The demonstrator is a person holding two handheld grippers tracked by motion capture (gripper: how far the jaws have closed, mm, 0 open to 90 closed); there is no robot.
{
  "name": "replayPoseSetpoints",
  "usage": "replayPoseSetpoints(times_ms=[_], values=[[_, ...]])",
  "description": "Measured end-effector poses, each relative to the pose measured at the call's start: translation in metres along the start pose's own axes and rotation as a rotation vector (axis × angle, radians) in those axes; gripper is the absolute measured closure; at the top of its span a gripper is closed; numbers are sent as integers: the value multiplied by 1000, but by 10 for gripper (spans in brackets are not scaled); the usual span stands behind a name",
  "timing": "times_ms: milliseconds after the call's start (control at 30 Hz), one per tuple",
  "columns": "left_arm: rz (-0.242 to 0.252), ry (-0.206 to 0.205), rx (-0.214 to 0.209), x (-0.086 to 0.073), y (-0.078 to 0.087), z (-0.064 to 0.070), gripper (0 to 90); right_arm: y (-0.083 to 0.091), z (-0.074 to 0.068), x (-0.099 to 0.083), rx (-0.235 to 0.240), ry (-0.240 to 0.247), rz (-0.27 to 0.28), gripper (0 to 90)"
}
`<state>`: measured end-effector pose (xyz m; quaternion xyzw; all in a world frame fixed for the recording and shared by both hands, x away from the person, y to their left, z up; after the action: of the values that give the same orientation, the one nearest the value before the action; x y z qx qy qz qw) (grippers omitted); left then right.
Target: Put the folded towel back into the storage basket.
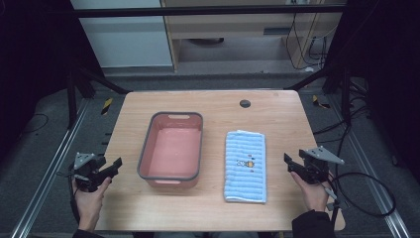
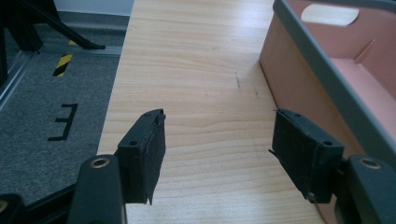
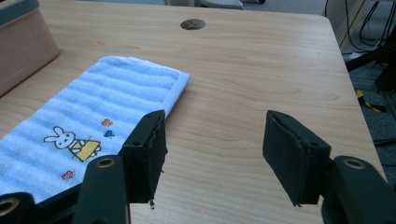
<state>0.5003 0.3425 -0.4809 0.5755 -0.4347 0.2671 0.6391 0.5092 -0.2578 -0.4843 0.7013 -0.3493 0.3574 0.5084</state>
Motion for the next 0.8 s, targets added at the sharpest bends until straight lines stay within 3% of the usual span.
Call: replayPoseSetpoints(times_ms=[167,267,600,800], values=[[43,1,-35,11,9,11,362,3,-1,3,2,6,15,399],[63,-13,-43,18,14,17,360,5,0,5,-7,2,34,443],[111,-81,-43,32,28,32,368,10,-1,11,0,10,51,457],[127,-101,-56,38,33,45,377,14,-4,17,15,4,63,453]])
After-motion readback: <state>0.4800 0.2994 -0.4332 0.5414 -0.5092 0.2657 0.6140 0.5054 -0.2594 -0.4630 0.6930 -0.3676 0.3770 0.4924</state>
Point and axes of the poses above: each handheld gripper's, and its own axes: y roughly backward along the jaws, x roughly out of its top, z roughly to its right, the point moved 7 cm from there along -y, roughly forward along the jaws, and after that the axes turned 12 degrees about -y, right-handed, at the moved point
